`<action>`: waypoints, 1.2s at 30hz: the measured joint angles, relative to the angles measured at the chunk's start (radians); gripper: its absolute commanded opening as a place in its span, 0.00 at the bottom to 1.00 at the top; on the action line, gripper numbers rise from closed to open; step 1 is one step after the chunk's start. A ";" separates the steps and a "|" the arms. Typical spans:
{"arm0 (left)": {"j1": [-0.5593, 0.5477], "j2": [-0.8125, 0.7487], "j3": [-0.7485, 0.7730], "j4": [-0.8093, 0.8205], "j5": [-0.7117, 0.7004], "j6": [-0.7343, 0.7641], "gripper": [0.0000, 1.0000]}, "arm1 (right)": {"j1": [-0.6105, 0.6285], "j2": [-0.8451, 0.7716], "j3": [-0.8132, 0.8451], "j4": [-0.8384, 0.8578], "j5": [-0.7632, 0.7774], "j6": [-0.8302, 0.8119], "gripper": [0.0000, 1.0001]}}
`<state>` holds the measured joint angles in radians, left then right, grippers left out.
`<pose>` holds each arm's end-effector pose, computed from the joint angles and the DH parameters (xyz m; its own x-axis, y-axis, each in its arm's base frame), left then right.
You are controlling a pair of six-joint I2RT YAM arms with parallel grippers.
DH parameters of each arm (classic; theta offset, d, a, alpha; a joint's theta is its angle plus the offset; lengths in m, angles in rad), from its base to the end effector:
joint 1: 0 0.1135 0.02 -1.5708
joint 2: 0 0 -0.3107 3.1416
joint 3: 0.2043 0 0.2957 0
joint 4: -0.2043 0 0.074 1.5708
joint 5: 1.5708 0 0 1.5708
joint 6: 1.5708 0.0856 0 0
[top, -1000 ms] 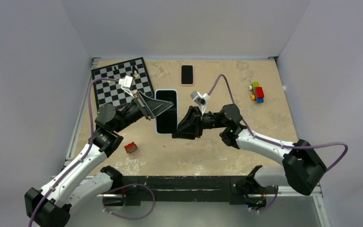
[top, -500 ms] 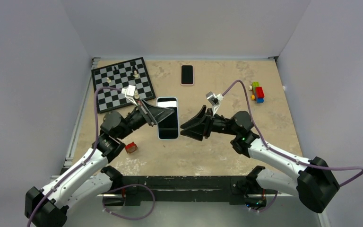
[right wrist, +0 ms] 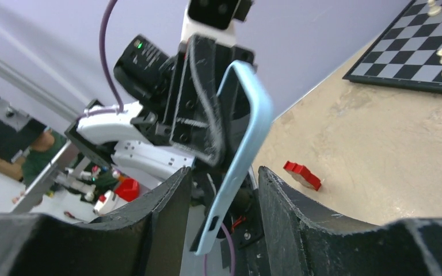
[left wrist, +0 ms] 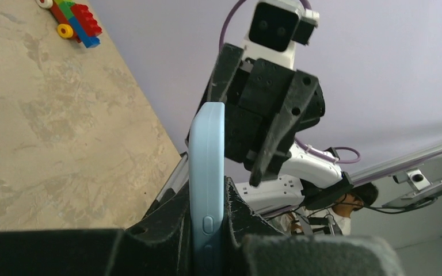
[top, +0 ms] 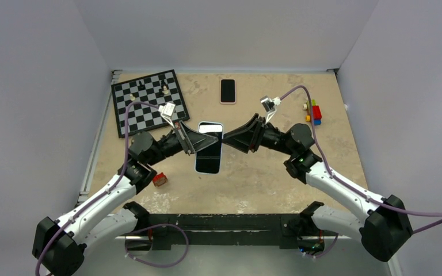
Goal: Take the phone out of the phone case
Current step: Remove the phone case from the phone.
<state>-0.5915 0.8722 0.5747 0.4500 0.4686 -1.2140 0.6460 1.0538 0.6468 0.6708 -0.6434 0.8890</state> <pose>0.1969 -0.1789 0.3467 -0.7693 -0.4903 -0.4095 0.4214 0.0924 -0.9022 0.2036 0.2178 0.3612 -0.6018 0.3242 -0.7298 -0.7566 0.0610 0.6510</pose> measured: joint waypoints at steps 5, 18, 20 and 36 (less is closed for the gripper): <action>0.000 0.006 0.000 0.007 0.058 0.001 0.00 | -0.060 0.050 0.019 0.014 -0.001 0.089 0.47; 0.002 0.040 0.001 -0.002 0.087 0.004 0.00 | -0.053 0.208 0.042 0.196 -0.006 0.290 0.27; 0.002 0.040 0.002 -0.006 0.087 0.006 0.00 | -0.045 0.222 0.042 0.219 -0.003 0.310 0.27; 0.000 0.015 0.079 -0.177 0.091 0.100 0.70 | -0.058 0.238 -0.009 0.356 -0.003 0.406 0.00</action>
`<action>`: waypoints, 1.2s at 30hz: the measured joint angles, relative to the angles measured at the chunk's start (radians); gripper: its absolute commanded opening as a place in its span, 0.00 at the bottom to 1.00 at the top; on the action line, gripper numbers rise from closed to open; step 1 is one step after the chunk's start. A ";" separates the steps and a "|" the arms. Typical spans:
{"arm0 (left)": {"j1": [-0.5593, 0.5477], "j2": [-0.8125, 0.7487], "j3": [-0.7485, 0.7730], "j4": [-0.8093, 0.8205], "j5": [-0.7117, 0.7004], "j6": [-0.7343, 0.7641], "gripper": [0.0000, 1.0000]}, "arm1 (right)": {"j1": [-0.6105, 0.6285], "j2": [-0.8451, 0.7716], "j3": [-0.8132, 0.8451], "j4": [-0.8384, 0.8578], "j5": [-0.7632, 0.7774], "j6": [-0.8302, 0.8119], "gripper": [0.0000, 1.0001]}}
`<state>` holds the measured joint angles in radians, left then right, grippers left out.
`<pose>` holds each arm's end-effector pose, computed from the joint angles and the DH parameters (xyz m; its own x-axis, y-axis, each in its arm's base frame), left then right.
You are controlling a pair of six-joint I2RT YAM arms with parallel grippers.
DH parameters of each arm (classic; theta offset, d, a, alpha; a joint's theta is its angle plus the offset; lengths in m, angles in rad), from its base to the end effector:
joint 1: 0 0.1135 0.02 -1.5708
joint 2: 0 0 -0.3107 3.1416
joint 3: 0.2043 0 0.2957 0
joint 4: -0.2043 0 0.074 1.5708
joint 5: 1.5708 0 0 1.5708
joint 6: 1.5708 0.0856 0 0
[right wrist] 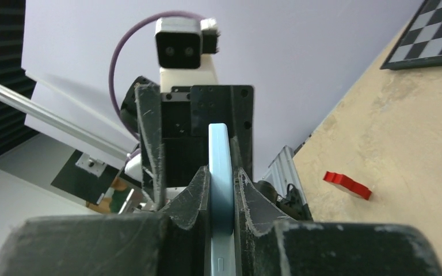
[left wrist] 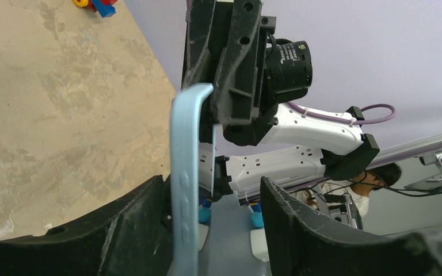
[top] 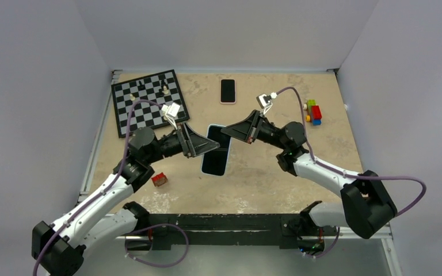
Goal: Take the phone out of the phone case
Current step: Remove the phone case from the phone.
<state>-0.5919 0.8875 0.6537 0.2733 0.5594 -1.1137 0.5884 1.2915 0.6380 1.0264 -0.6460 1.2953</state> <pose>0.1953 -0.1860 0.3515 -0.8048 -0.3754 -0.4598 0.4323 0.1601 -0.8874 0.2486 0.2278 0.3356 -0.7928 0.3948 -0.4644 -0.5390 -0.0985 0.8365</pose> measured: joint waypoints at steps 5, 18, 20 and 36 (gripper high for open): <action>0.000 -0.105 0.000 -0.160 -0.012 0.088 0.76 | -0.105 -0.022 -0.028 -0.005 -0.056 0.003 0.00; 0.000 0.006 0.014 -0.221 0.114 0.163 0.46 | -0.135 -0.004 -0.027 0.097 -0.179 0.033 0.00; 0.000 0.020 0.021 -0.214 0.116 0.164 0.44 | -0.127 0.006 -0.027 0.093 -0.189 0.030 0.00; 0.000 0.092 0.073 -0.144 0.142 0.144 0.00 | -0.100 0.009 -0.027 0.054 -0.194 -0.004 0.42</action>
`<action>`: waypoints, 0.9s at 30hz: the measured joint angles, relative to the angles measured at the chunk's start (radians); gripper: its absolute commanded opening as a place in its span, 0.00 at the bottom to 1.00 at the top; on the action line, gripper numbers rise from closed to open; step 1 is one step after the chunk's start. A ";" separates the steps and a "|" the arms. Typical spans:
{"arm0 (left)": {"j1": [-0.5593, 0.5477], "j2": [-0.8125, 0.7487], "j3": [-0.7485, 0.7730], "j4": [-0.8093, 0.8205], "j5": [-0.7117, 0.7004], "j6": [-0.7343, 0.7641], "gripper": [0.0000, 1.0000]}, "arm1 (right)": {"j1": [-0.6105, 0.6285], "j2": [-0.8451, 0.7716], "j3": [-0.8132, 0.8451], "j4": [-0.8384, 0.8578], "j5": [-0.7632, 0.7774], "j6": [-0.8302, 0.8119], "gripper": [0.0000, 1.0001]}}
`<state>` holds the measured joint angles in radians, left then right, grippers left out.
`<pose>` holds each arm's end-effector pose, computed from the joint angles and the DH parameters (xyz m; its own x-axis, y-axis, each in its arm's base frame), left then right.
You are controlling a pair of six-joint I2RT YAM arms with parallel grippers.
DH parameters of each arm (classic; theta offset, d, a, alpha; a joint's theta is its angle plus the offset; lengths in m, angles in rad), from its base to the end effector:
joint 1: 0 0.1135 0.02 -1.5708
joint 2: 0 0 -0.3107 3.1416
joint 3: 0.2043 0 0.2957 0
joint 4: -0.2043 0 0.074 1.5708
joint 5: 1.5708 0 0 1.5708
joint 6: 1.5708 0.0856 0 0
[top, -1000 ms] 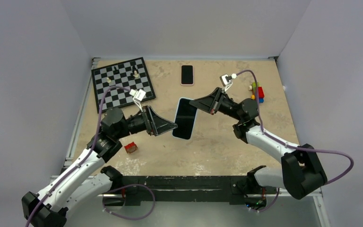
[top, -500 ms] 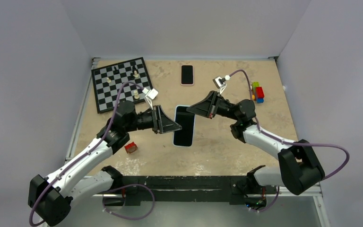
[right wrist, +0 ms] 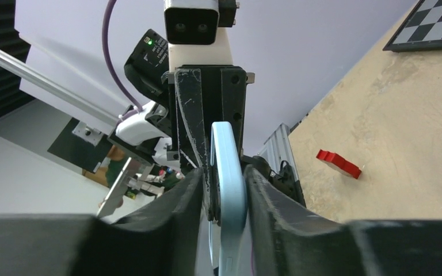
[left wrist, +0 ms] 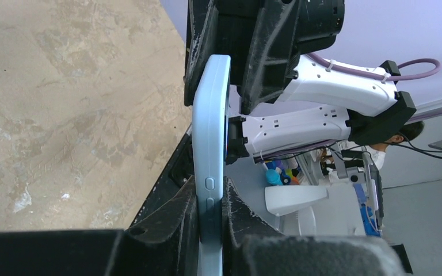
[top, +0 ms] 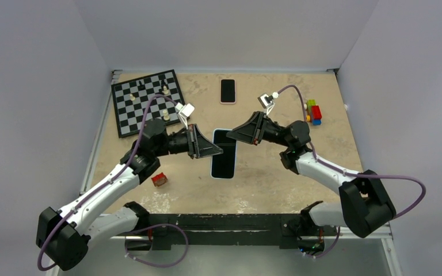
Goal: Take the phone out of the phone case
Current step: Remove the phone case from the phone.
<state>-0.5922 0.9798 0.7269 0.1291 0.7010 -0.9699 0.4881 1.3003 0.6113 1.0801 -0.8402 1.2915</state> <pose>0.2020 -0.2024 0.3399 -0.8478 -0.1893 -0.4954 0.4569 0.2133 -0.8635 0.2526 0.2063 0.3251 -0.7926 0.3055 -0.5278 -0.5776 -0.0984 0.8104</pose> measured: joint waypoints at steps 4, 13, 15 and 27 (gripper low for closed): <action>0.000 0.000 0.000 0.000 -0.019 -0.007 0.00 | 0.004 -0.008 -0.005 0.001 -0.002 0.000 0.48; 0.000 0.002 0.000 0.019 -0.027 -0.023 0.00 | 0.007 -0.015 -0.034 0.022 -0.002 0.012 0.13; 0.000 0.003 0.002 0.028 -0.018 -0.028 0.13 | 0.009 -0.004 -0.034 0.042 -0.002 0.029 0.00; 0.001 -0.114 0.019 -0.132 -0.013 0.050 0.55 | -0.014 0.076 -0.005 0.166 -0.046 0.104 0.00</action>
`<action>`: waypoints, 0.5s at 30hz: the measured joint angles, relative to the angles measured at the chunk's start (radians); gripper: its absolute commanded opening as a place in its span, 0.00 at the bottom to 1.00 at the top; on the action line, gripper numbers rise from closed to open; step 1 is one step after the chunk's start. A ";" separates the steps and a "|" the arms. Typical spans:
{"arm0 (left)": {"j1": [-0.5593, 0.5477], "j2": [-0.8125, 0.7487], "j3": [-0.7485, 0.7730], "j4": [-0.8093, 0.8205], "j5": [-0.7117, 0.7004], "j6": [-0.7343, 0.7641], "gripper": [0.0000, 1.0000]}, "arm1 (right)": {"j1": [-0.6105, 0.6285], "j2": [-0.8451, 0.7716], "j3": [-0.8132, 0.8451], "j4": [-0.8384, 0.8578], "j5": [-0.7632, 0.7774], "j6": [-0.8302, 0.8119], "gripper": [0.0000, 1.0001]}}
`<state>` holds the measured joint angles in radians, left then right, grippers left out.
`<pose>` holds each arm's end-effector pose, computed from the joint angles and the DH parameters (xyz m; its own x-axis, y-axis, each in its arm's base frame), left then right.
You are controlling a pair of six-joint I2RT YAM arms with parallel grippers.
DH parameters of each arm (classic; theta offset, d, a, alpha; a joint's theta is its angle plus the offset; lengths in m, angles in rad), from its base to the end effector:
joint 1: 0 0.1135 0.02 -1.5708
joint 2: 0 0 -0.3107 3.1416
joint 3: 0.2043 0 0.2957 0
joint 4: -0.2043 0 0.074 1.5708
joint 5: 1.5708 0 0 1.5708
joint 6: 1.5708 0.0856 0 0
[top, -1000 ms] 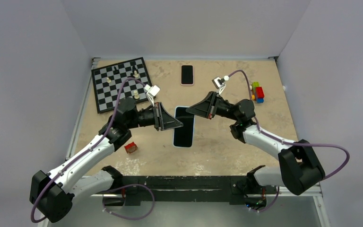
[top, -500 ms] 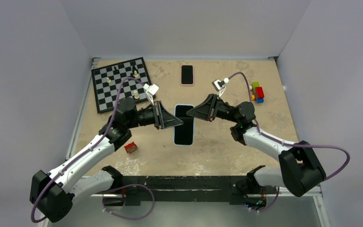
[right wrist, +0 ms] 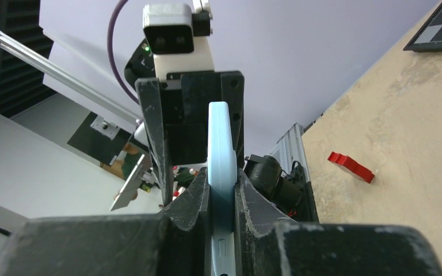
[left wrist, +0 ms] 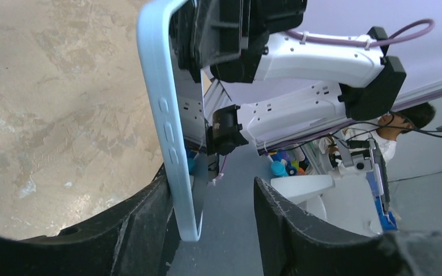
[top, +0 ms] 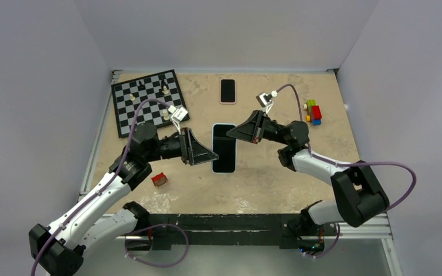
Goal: Take the phone out of the phone case
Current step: Remove the phone case from the phone.
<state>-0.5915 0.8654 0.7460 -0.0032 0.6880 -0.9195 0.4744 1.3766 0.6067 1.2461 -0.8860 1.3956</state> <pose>0.1791 -0.1858 0.3580 -0.8202 -0.1892 -0.5399 0.4976 0.2299 -0.8364 0.2576 0.2068 0.3186 -0.8164 0.2809 -0.5045 -0.5586 -0.1629 0.8133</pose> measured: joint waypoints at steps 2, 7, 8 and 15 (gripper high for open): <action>0.000 -0.014 -0.010 -0.016 0.016 0.014 0.46 | -0.006 0.024 0.016 0.025 -0.003 0.011 0.00; 0.001 -0.003 -0.038 -0.043 0.035 0.031 0.39 | -0.011 0.103 0.036 0.102 -0.009 0.066 0.00; 0.001 0.003 -0.043 -0.040 0.043 0.030 0.40 | -0.010 0.113 0.039 0.110 -0.014 0.073 0.00; -0.003 0.034 -0.060 -0.016 0.092 0.022 0.42 | -0.012 0.124 0.073 0.080 0.002 0.061 0.00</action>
<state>-0.5949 0.8989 0.6857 -0.0193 0.7795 -0.8978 0.4622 1.5002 0.6800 1.3258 -0.8845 1.4570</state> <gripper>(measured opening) 0.420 0.139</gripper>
